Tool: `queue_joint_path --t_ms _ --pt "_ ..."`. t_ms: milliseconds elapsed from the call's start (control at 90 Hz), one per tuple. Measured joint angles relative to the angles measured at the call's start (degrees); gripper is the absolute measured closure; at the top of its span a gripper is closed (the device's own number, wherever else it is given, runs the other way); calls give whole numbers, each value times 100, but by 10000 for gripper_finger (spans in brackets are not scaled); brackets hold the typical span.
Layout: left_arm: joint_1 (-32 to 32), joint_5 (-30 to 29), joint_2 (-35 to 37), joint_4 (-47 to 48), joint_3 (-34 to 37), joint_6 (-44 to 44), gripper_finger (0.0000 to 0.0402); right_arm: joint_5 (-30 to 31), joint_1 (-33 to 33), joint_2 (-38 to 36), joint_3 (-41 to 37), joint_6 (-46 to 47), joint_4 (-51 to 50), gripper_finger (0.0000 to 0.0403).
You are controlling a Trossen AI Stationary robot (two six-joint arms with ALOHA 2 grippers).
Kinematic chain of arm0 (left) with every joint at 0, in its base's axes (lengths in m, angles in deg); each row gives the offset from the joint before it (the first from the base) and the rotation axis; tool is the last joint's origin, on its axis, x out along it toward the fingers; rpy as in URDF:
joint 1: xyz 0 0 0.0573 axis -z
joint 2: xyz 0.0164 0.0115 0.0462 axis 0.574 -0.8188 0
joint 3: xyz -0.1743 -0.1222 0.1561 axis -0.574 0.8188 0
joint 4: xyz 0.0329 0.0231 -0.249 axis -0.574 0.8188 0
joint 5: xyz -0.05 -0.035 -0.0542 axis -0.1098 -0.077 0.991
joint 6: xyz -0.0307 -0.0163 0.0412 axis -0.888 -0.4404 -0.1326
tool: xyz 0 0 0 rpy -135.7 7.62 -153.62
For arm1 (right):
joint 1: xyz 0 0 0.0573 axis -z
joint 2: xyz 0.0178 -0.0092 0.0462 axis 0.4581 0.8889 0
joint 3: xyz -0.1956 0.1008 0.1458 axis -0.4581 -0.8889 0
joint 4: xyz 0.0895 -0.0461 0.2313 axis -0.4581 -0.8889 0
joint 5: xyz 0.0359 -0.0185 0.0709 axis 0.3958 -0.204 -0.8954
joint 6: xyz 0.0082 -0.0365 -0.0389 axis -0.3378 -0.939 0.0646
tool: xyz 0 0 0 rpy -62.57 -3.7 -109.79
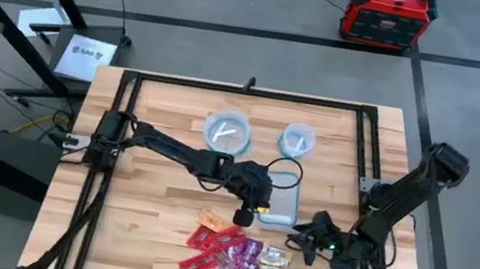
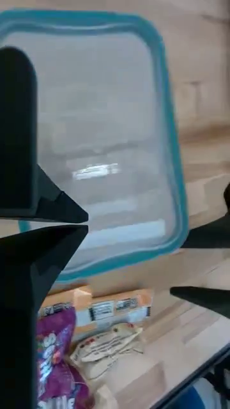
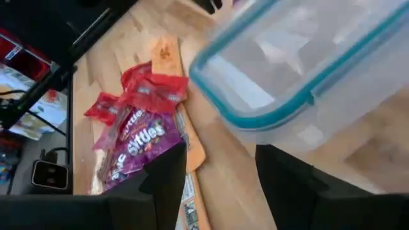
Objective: Sort candy
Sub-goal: Open the rectangular transparent bin
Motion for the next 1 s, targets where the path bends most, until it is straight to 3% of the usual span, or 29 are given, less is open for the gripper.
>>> queue_joint_path --t_ms 422,578,811,1000 --pt "15 -2 -1 -305 -2 33 398 -404 -408 991 0 -158 734 227" --pt "15 -4 -1 -300 -2 24 398 -856 -406 1057 9 -192 862 227" --pt "6 -4 0 -556 -4 -150 398 -750 -602 1038 9 -212 915 214" --pt "-4 -6 -2 -554 -4 -206 398 -85 -761 1051 9 -212 927 190"
